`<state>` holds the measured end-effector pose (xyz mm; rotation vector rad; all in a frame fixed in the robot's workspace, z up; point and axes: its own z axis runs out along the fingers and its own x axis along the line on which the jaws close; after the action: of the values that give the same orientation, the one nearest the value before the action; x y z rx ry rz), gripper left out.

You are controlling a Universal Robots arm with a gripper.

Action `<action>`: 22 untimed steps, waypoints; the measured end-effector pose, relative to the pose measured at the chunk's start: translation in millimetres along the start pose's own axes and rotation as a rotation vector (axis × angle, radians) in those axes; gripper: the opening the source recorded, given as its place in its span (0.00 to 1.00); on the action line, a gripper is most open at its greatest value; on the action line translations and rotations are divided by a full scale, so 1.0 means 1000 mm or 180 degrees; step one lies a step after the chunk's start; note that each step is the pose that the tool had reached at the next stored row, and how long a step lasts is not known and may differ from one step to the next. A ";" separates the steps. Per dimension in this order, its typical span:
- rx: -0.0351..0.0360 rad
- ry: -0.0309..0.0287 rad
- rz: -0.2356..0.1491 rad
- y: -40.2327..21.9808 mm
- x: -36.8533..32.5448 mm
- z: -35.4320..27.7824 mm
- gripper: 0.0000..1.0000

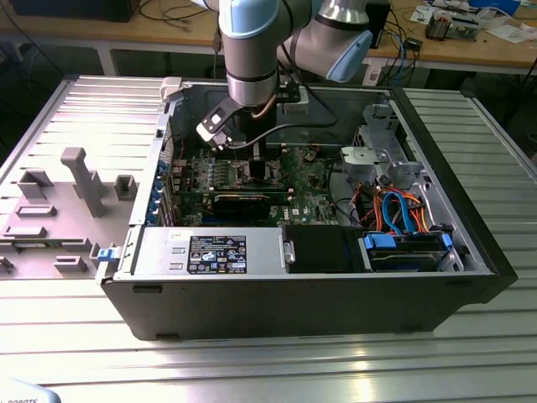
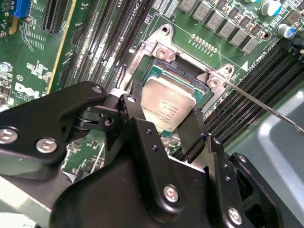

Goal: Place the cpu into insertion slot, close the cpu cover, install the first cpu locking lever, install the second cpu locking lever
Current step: 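Place the cpu into insertion slot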

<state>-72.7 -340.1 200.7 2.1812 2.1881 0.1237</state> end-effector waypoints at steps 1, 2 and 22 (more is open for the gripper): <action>0.0000 0.0000 0.0000 -0.0001 0.0000 0.0003 0.55; 0.0000 0.0000 0.0000 -0.0001 0.0001 0.0006 0.55; 0.0002 0.0000 0.0000 -0.0003 0.0037 -0.0023 0.67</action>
<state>-73.3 -336.5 203.1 2.1816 2.1885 0.1229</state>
